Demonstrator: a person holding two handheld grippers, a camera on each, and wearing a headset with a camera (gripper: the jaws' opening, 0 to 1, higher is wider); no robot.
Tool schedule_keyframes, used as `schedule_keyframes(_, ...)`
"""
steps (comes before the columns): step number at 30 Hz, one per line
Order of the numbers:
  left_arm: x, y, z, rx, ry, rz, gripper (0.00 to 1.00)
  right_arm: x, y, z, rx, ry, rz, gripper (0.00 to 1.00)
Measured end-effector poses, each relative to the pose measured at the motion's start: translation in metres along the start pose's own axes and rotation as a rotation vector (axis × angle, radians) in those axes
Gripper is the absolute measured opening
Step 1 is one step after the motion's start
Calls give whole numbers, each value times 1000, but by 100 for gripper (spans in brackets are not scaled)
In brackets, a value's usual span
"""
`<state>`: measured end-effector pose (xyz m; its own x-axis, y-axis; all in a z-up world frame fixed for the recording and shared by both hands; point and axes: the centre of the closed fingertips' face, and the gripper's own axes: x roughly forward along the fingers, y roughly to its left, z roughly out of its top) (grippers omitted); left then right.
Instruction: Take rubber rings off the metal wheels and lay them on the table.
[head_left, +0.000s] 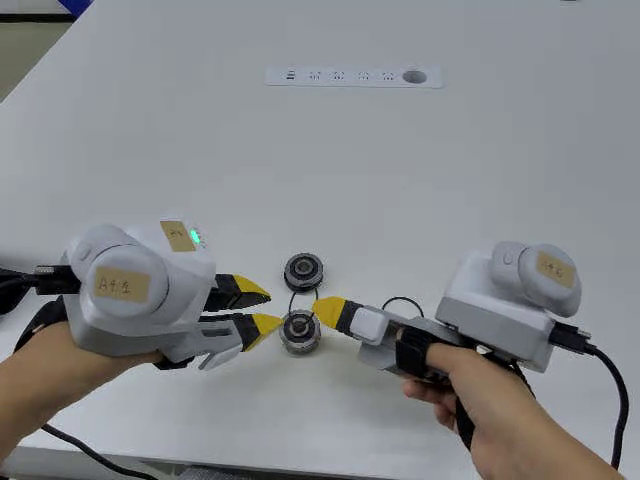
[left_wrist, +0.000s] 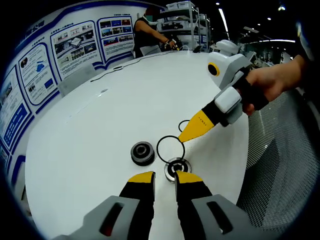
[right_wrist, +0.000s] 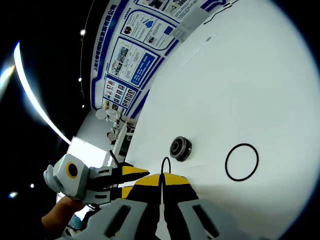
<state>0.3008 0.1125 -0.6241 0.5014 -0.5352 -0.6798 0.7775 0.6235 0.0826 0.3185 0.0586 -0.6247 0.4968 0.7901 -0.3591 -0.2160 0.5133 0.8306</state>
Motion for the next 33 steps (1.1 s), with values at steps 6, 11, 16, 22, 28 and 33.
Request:
schedule_keyframes(6, -1, 2, 5, -17, -19, 14, 16, -22, -43, 18, 82, -88, -112, 2)
schedule_keyframes(11, -1, 1, 7, -17, -29, 15, 17, -38, -67, 23, 114, -128, -174, 2)
schedule_keyframes(16, -1, -1, 7, -17, -31, 13, 16, -46, -76, 26, 128, -150, -208, 2)
schedule_keyframes(22, -1, -2, 7, -18, -31, 13, 16, -49, -80, 23, 105, -136, -241, 2)
schedule_keyframes(28, -2, -3, 8, -7, -35, 17, 16, -49, -80, 23, 91, -133, -247, 9)
schedule_keyframes(33, -3, -4, 6, -7, -30, 18, 16, -52, -80, 21, 26, -111, -275, 11)
